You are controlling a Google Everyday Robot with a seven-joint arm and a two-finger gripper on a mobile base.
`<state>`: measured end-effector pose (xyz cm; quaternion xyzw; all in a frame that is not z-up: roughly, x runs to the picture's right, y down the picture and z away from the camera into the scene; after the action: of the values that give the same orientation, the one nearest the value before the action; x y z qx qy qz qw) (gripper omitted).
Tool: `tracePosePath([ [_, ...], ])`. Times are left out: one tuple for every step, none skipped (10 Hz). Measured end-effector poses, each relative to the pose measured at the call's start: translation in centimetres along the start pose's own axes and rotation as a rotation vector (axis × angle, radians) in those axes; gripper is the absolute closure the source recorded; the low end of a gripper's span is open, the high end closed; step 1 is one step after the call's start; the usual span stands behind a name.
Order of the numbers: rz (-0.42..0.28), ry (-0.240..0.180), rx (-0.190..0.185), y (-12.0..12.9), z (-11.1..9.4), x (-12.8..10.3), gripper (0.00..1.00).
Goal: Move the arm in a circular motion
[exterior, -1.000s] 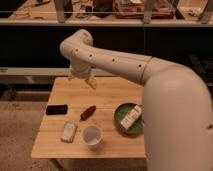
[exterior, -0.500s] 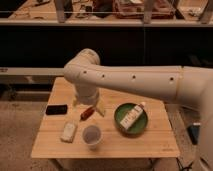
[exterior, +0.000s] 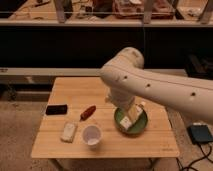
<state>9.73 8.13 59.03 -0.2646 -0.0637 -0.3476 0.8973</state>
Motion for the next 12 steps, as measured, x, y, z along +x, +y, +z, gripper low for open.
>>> tracePosePath([
  [0.069, 0.005, -0.006, 1.8, 0.1, 1.8, 0.2],
  [0.161, 0.018, -0.011, 4.1, 0.8, 5.0, 0.2],
  [0.239, 0.048, -0.013, 5.7, 1.5, 8.8, 0.2],
  [0.289, 0.082, -0.011, 6.3, 2.0, 12.0, 0.2],
  [0.334, 0.137, -0.013, 6.5, 2.8, 16.0, 0.2],
  [0.365, 0.2, -0.022, 5.4, 3.8, 20.0, 0.2],
  [0.374, 0.236, -0.029, 3.7, 4.5, 21.9, 0.2],
  [0.382, 0.271, -0.032, 1.2, 5.4, 23.7, 0.2],
  [0.384, 0.295, -0.031, -2.2, 6.5, 25.0, 0.2],
  [0.378, 0.302, -0.027, -4.7, 7.1, 25.4, 0.2],
  [0.37, 0.299, -0.016, -7.1, 7.8, 25.4, 0.2],
  [0.35, 0.29, 0.001, -10.3, 8.7, 25.1, 0.2],
])
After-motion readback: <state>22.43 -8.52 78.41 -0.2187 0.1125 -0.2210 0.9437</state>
